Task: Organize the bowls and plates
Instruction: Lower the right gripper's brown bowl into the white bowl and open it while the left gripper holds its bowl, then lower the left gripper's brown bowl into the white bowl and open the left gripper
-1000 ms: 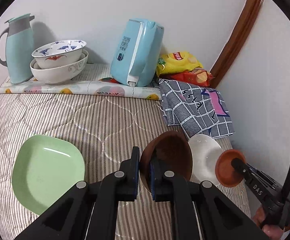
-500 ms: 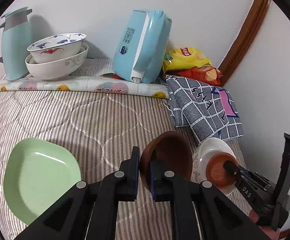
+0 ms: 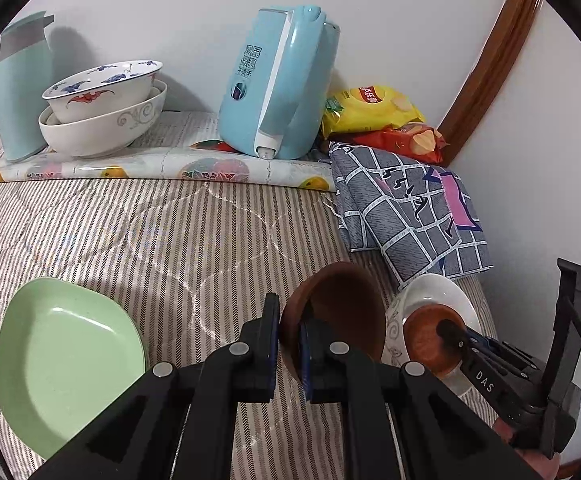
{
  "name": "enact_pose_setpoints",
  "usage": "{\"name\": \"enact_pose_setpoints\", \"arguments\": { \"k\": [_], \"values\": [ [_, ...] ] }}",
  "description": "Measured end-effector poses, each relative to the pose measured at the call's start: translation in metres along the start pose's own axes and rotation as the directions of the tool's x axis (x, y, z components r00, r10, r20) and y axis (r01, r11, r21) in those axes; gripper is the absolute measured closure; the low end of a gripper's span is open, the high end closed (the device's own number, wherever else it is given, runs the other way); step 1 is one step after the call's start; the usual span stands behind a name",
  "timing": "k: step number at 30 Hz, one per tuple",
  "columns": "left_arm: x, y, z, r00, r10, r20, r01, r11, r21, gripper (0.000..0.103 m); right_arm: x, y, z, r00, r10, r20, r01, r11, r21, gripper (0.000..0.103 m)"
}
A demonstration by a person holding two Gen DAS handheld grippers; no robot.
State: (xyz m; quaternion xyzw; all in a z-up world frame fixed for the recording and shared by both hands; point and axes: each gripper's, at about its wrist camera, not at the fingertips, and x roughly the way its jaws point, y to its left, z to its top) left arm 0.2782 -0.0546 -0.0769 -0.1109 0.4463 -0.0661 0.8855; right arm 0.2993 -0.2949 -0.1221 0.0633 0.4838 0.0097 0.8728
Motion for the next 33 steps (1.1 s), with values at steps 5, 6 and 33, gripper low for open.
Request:
{"name": "enact_pose_setpoints", "arguments": {
  "k": [5, 6, 33],
  "values": [
    [0.003, 0.000, 0.000, 1.000, 0.003, -0.007, -0.003, 1.000, -0.005, 0.094, 0.003, 0.004, 0.002, 1.000, -0.001, -0.014, 0.000, 1.000, -0.021, 0.094],
    [0.004, 0.000, 0.000, 1.000, 0.004, -0.009, -0.004, 1.000, -0.007, 0.094, 0.004, 0.004, 0.002, 1.000, -0.006, -0.018, 0.006, 1.000, -0.026, 0.094],
    [-0.017, 0.000, -0.008, 1.000, -0.016, 0.003, 0.016, 1.000, -0.014, 0.094, 0.006, 0.030, -0.004, 0.991, -0.118, -0.065, 0.107, 0.984, -0.143, 0.053]
  ]
}}
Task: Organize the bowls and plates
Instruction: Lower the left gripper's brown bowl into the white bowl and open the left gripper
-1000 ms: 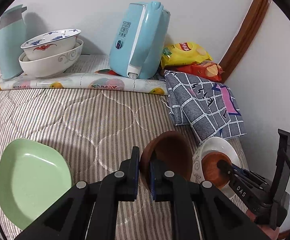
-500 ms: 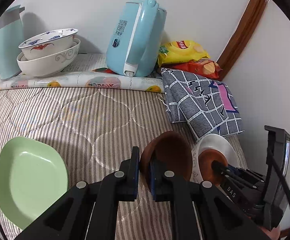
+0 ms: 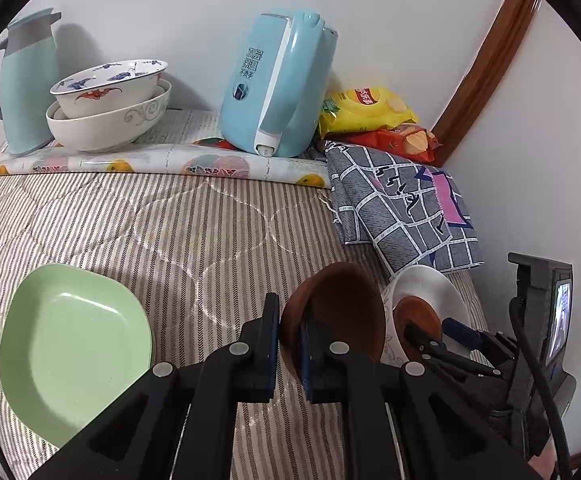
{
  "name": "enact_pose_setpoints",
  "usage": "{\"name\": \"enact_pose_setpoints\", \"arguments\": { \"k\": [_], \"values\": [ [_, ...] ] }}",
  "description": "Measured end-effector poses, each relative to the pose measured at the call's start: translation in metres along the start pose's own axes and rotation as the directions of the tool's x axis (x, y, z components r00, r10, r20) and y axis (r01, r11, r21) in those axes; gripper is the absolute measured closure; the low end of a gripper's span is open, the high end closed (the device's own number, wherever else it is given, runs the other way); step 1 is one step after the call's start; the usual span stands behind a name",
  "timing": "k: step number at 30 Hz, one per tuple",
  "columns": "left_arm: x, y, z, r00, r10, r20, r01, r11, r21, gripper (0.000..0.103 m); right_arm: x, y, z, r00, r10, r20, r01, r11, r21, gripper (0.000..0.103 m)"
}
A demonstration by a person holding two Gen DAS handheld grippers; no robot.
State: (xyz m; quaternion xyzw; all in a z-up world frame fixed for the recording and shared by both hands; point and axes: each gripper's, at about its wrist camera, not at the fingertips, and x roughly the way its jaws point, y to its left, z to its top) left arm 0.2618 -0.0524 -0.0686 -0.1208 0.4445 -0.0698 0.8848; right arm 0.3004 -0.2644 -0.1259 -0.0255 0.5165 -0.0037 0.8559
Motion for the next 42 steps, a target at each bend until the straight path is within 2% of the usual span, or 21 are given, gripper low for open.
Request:
{"name": "enact_pose_setpoints", "arguments": {
  "k": [7, 17, 27, 35, 42],
  "values": [
    [-0.009, -0.012, -0.004, 1.000, -0.023, 0.003, 0.023, 1.000, 0.014, 0.094, -0.033, -0.011, -0.006, 0.996, 0.040, 0.083, -0.044, 0.998, 0.040, 0.053],
    [-0.013, -0.040, -0.015, 0.998, -0.057, -0.026, 0.058, 0.998, 0.029, 0.094, -0.077, -0.058, -0.032, 0.983, 0.065, 0.170, -0.093, 0.983, 0.158, 0.053],
    [-0.010, -0.072, -0.020, 0.997, -0.066, -0.033, 0.068, 0.997, 0.048, 0.094, -0.085, -0.098, -0.060, 0.981, 0.088, 0.175, -0.124, 0.970, 0.208, 0.053],
    [0.014, -0.087, -0.020, 0.995, -0.060, -0.076, 0.064, 0.997, 0.042, 0.094, -0.086, -0.119, -0.074, 0.978, 0.093, 0.188, -0.133, 0.967, 0.218, 0.053],
    [0.035, -0.098, -0.015, 0.994, -0.052, -0.095, 0.057, 0.997, 0.045, 0.094, -0.076, -0.130, -0.082, 0.982, 0.089, 0.166, -0.126, 0.966, 0.224, 0.053]
  ]
}}
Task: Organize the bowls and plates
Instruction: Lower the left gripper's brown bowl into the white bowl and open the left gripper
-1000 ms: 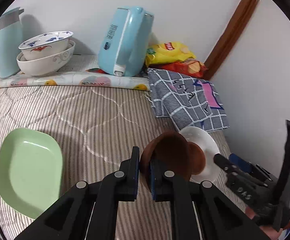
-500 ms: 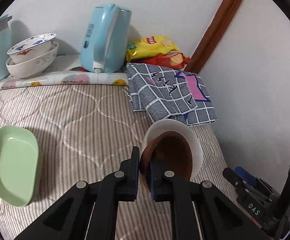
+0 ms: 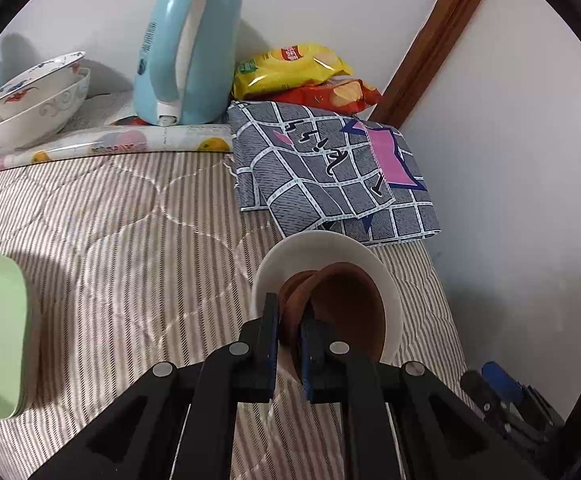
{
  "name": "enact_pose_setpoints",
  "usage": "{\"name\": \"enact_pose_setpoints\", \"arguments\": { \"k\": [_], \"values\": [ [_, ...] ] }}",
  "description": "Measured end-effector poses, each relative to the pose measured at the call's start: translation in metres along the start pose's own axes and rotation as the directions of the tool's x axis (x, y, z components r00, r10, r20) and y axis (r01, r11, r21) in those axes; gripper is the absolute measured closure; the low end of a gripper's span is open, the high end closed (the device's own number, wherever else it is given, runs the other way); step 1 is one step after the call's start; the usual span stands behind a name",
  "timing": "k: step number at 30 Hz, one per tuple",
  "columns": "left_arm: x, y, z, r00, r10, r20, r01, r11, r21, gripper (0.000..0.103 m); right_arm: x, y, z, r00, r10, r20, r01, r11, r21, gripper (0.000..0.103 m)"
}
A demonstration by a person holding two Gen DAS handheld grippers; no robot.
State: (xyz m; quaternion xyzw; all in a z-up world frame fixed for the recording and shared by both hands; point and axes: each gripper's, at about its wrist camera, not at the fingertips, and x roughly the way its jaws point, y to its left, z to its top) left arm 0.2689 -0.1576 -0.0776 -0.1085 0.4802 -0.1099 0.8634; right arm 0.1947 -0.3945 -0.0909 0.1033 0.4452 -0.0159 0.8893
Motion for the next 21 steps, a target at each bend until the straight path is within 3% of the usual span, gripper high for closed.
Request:
{"name": "enact_pose_setpoints", "arguments": {
  "k": [21],
  "values": [
    [0.049, -0.004, 0.005, 0.997, 0.006, -0.076, -0.006, 1.000, 0.003, 0.093, 0.023, -0.010, 0.001, 0.999, -0.004, -0.038, 0.004, 1.000, -0.001, 0.053]
  ]
}}
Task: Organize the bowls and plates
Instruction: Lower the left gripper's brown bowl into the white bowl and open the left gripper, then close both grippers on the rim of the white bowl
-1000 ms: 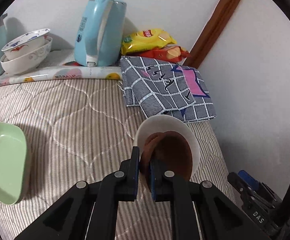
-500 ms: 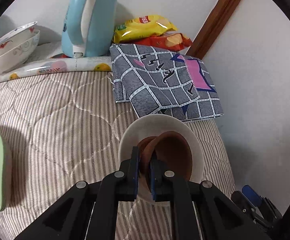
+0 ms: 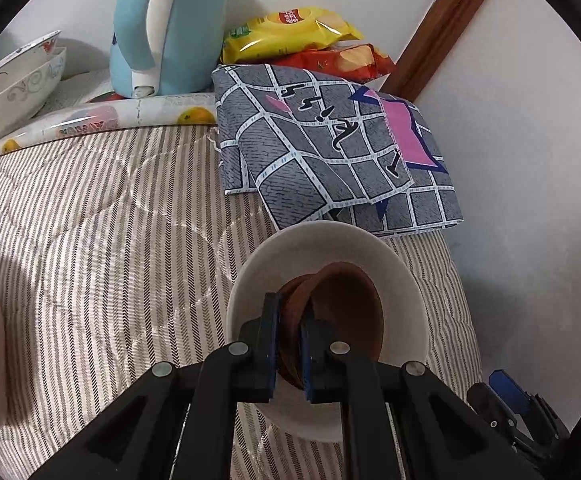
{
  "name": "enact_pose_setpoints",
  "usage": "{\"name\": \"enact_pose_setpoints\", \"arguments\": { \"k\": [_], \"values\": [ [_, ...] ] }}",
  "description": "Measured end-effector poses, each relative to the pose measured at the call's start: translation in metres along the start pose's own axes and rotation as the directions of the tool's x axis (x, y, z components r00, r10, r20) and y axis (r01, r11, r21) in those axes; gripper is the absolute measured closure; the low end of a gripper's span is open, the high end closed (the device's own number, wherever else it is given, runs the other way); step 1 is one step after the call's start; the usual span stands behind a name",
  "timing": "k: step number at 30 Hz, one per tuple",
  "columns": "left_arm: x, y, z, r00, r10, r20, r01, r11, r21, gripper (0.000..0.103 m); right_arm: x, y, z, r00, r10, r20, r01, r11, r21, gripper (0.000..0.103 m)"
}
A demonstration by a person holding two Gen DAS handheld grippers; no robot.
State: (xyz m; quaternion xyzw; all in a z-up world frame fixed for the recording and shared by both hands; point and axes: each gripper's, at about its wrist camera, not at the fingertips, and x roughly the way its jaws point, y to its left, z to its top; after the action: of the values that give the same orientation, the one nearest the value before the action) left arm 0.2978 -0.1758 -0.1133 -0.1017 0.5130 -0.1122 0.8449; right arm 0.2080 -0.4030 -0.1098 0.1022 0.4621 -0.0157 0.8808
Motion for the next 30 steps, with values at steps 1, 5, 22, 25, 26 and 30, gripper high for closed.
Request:
{"name": "enact_pose_setpoints", "arguments": {
  "k": [1, 5, 22, 25, 26, 30],
  "values": [
    [0.000, 0.000, 0.000, 1.000, -0.002, 0.002, 0.002, 1.000, 0.005, 0.093, 0.001, 0.000, 0.000, 1.000, -0.001, -0.002, 0.001, 1.000, -0.001, 0.053],
    [0.001, 0.001, 0.002, 1.000, -0.018, -0.004, 0.018, 1.000, 0.008, 0.093, 0.002, 0.002, -0.001, 1.000, -0.001, -0.008, 0.001, 1.000, -0.005, 0.053],
    [-0.024, -0.005, -0.002, 0.999, -0.045, 0.012, 0.044, 0.995, 0.085, 0.079, -0.007, 0.019, -0.003, 1.000, -0.004, 0.001, 0.004, 1.000, -0.019, 0.053],
    [-0.035, -0.002, -0.001, 0.999, -0.029, 0.032, 0.026, 0.996, 0.090, 0.079, -0.010, 0.026, 0.000, 0.999, -0.029, 0.028, 0.030, 0.999, -0.028, 0.053],
    [-0.038, 0.000, 0.000, 0.999, -0.027, 0.036, 0.024, 0.996, 0.087, 0.079, -0.011, 0.029, 0.002, 0.999, -0.040, 0.035, 0.041, 0.999, -0.029, 0.053],
    [-0.048, 0.013, 0.003, 0.999, 0.003, 0.049, -0.007, 0.997, 0.072, 0.079, -0.013, 0.038, 0.015, 0.997, -0.040, 0.061, 0.042, 0.998, -0.037, 0.053]
  ]
}}
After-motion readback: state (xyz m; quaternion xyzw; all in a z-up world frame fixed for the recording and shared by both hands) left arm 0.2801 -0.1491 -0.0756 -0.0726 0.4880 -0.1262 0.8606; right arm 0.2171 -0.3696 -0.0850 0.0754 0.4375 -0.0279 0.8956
